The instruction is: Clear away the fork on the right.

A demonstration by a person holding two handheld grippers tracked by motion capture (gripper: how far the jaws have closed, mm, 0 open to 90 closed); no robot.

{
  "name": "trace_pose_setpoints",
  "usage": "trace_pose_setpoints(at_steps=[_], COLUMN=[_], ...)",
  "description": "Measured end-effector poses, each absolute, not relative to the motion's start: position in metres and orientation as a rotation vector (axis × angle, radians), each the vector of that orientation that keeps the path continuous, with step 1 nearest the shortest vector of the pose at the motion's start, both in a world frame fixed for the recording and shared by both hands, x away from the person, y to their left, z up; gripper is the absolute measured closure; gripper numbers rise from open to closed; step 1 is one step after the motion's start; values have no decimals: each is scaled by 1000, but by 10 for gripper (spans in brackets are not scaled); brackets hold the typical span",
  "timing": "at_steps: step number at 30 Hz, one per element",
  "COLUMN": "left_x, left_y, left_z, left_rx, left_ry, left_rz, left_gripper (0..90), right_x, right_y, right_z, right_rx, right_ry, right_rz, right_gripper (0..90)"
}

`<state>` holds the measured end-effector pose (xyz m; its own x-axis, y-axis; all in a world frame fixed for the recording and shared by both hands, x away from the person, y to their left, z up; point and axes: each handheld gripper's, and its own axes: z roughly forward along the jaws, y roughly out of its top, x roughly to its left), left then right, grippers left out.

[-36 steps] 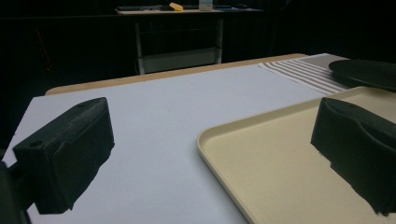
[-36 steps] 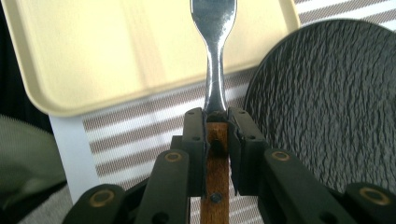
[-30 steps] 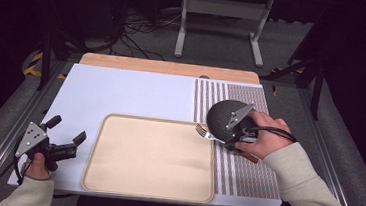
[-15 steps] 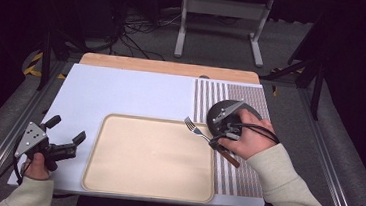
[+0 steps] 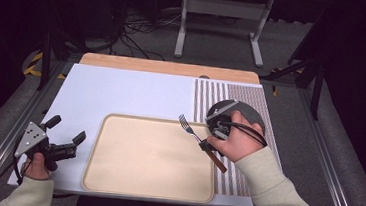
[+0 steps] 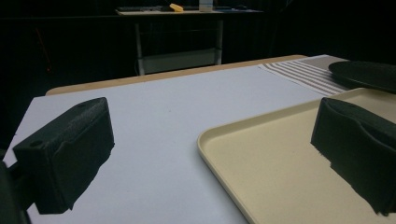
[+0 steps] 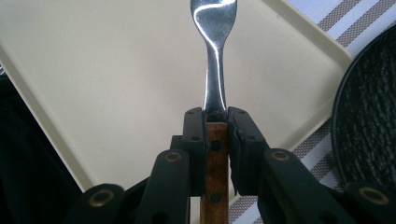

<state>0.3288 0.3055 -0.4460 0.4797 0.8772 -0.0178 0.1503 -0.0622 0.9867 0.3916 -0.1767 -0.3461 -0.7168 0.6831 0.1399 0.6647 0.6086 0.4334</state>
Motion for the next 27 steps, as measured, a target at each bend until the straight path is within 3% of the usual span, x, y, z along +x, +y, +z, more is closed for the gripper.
trace_pose_setpoints(at_steps=[27], left_x=[329], left_y=[307], left_z=[-446], left_rx=[1539], left_ry=[930], left_rz=[764], left_gripper=[0], right_x=[396], right_y=[-152], right_z=[-386], right_rx=[1321], right_ry=[2791], right_rz=[718], right_gripper=[777])
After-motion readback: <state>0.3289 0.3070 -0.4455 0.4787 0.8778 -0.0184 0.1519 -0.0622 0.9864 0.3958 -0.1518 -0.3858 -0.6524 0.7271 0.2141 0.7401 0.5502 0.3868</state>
